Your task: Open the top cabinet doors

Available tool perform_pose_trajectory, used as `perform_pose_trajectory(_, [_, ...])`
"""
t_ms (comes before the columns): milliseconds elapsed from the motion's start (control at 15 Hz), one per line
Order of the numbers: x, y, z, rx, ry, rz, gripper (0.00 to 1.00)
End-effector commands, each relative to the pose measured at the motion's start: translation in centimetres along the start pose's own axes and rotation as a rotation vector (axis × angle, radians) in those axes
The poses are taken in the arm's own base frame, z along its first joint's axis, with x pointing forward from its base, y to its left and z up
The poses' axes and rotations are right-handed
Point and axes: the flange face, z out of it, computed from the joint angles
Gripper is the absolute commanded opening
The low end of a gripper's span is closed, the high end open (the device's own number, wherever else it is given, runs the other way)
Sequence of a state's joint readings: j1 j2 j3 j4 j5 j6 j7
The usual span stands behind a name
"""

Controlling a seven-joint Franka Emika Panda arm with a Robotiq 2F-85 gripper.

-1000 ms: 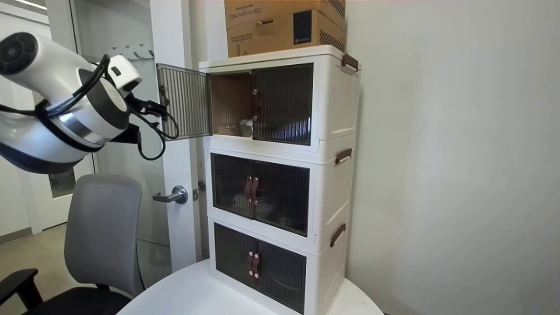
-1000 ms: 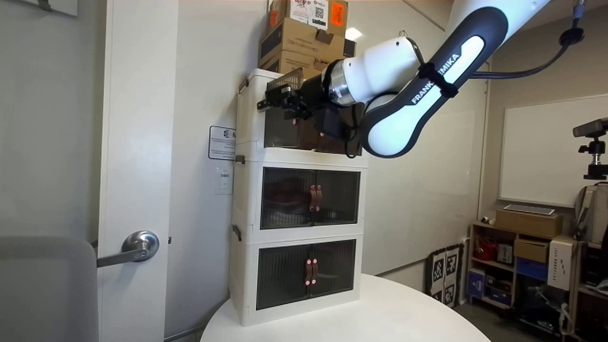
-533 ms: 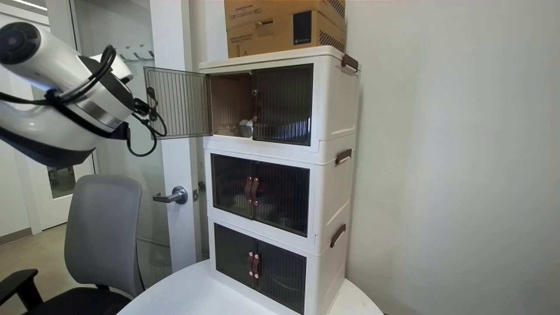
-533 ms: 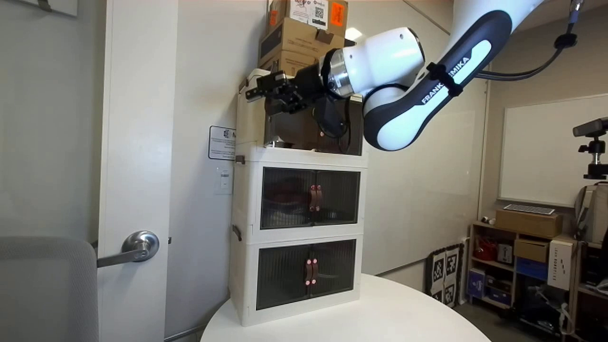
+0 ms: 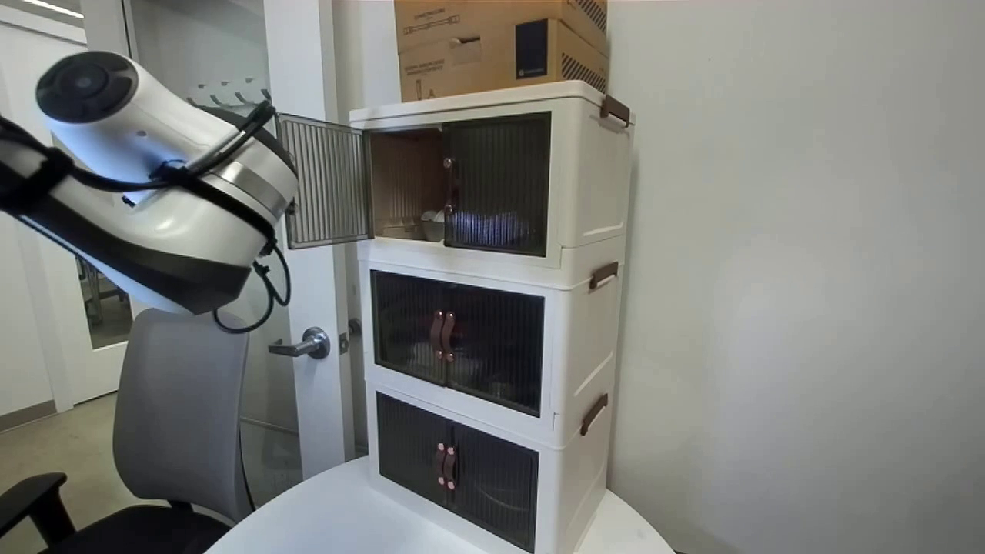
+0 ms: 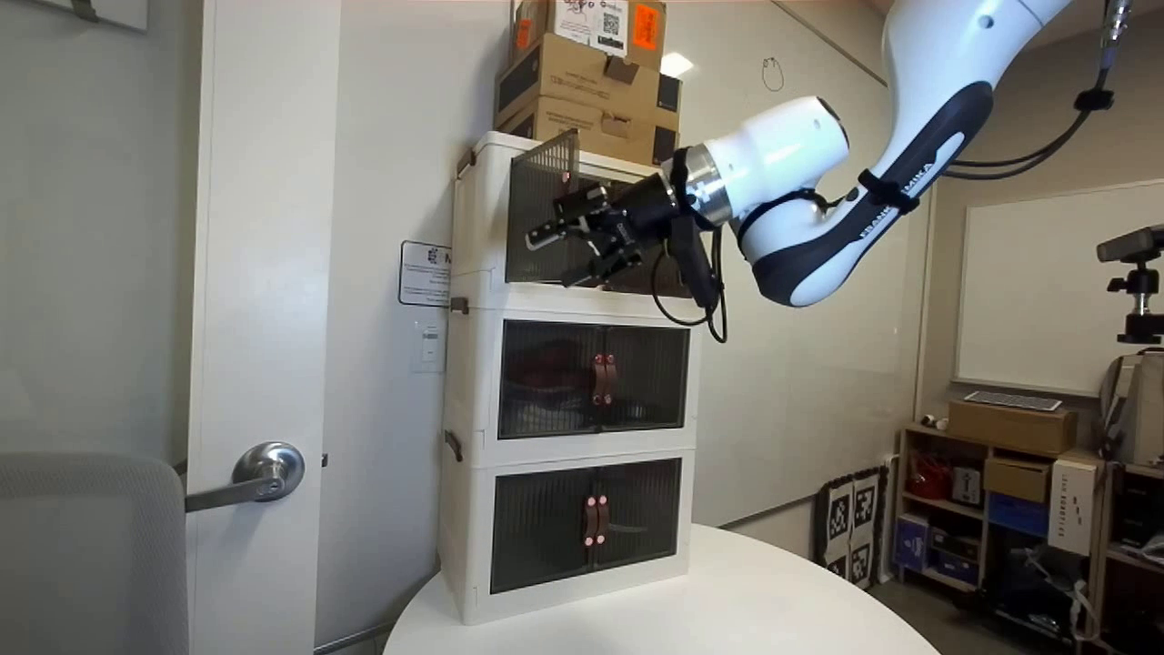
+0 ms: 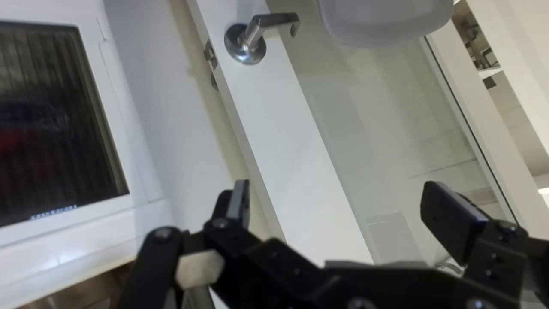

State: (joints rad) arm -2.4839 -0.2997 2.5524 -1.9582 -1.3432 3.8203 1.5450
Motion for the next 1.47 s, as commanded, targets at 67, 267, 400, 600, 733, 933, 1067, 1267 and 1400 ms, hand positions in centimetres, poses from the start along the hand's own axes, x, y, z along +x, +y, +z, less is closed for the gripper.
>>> perform_pose_trajectory(67, [-1.2, 2.7, -2.1, 0.068, -0.116, 0.195, 1.00])
perform_pose_trajectory(267, [-1.3, 4.7, -3.6, 0.072, -0.178, 0.338, 1.00])
perform_pose_trajectory(400, [-0.6, 6.0, -4.6, 0.043, -0.192, 0.427, 1.00])
perform_pose_trajectory(600, [1.1, 7.3, -5.9, -0.043, -0.197, 0.501, 1.00])
perform_pose_trajectory(733, [2.6, 8.3, -6.9, -0.118, -0.207, 0.517, 1.00])
perform_pose_trajectory(933, [4.8, 8.7, -8.0, -0.196, -0.225, 0.540, 1.00])
perform_pose_trajectory(1067, [6.4, 8.2, -7.9, -0.264, -0.256, 0.508, 1.00])
perform_pose_trajectory(1267, [8.6, 7.8, -7.6, -0.369, -0.243, 0.337, 1.00])
perform_pose_trajectory(1400, [10.0, 8.6, -7.2, -0.418, -0.216, 0.237, 1.00])
